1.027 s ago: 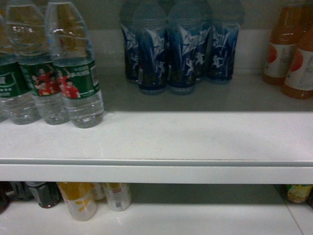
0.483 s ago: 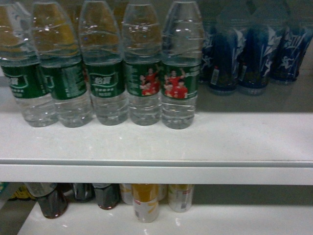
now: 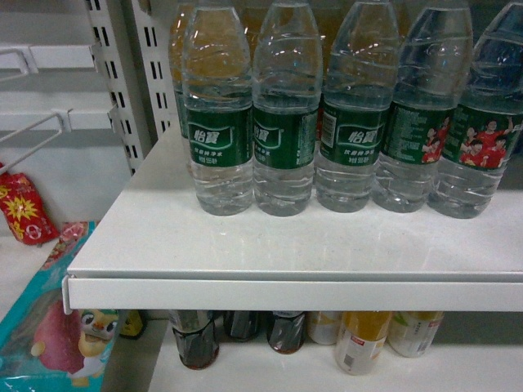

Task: Move water from second to third shelf

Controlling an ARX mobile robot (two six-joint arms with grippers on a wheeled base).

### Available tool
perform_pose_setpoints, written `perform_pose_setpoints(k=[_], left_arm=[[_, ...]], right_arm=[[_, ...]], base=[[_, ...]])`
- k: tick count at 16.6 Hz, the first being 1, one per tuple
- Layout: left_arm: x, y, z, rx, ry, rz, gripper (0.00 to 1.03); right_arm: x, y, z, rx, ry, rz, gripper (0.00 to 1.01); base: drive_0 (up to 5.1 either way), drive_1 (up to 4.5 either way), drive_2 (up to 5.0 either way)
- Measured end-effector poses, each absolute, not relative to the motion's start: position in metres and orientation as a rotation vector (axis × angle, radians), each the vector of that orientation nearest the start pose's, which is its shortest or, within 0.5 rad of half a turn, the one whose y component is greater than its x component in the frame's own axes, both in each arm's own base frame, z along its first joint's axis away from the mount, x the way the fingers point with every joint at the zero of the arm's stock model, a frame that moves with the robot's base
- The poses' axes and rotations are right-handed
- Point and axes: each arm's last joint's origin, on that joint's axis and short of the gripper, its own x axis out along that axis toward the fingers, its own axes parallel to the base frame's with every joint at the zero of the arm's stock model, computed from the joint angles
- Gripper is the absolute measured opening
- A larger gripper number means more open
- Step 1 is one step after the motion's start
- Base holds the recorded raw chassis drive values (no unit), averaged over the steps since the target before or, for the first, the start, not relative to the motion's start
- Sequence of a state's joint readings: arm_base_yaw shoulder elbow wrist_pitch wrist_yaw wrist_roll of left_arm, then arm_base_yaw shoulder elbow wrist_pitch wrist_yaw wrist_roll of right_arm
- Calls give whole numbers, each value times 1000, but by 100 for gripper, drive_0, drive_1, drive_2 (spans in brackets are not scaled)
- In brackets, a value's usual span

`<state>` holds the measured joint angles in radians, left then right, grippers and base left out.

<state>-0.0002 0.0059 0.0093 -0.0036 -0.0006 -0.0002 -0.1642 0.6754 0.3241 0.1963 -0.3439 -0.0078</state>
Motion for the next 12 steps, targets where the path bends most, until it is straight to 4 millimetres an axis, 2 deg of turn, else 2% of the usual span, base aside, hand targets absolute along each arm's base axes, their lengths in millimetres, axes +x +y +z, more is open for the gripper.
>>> perform_pose_setpoints(k=[12], left_arm=[[97, 0, 166, 0, 0, 0, 98]], right_arm=[[158, -16, 226, 31, 148, 182, 39]], base=[[0, 0, 0]])
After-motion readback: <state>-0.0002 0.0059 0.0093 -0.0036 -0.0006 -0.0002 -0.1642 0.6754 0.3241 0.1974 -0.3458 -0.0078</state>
